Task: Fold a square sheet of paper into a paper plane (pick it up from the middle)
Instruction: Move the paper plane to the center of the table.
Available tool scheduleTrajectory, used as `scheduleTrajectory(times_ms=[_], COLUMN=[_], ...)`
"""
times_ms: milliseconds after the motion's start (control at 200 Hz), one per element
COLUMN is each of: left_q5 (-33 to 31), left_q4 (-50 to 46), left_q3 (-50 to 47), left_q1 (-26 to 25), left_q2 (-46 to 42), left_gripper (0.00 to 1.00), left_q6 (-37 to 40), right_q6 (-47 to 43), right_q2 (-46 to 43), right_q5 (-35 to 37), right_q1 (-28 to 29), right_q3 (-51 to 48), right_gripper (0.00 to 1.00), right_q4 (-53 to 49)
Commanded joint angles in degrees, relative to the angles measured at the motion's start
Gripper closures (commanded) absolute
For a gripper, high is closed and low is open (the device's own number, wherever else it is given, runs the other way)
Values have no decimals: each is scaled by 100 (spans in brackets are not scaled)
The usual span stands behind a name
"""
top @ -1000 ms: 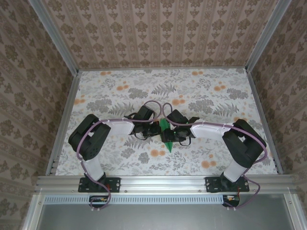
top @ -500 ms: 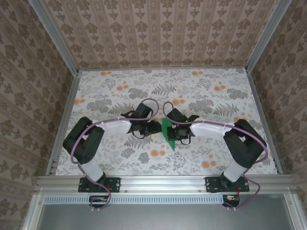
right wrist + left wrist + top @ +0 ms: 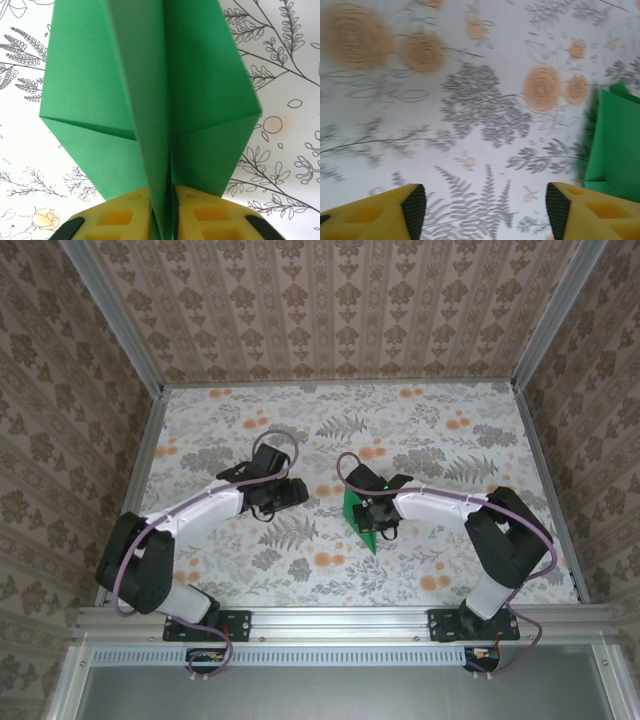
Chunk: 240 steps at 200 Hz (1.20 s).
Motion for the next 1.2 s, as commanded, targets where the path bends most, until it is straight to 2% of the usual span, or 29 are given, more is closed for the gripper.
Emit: scheduleTrajectory(times_ms=[0, 140, 335, 540, 560, 630, 905, 1195], left_q5=[-470, -638, -777, -844, -844, -812, -664, -554], left_q4=[-374, -446, -582, -731, -744, -793, -833, -858], left_q3=[-215, -421, -650, -801, -812, -854, -1050, -1089], left_q1=[101, 276, 545, 731, 903, 1012, 1330, 1559], left_q2=[-335, -660, -1032, -1364, -1388, -1478, -1808, -1847], left_gripper=[27, 18, 0, 0, 0, 0, 0, 0], left_q6=[84, 116, 196, 341, 356, 409, 607, 757], right_q6=[34, 65, 130, 126, 111, 83, -221, -288], right_q2=[162, 332, 500, 388, 403, 491, 1370, 2192], right_q5=[30, 1, 107, 668, 722, 841, 738, 629], right_q1=[29, 22, 29, -48, -77, -264, -1181, -1560], right_q3=[135, 170, 177, 546, 624, 891, 2138, 3037], right_gripper=[78, 78, 82, 91, 92, 93, 93, 89], right_q4=[-127, -79, -84, -390, -451, -539, -716, -1198])
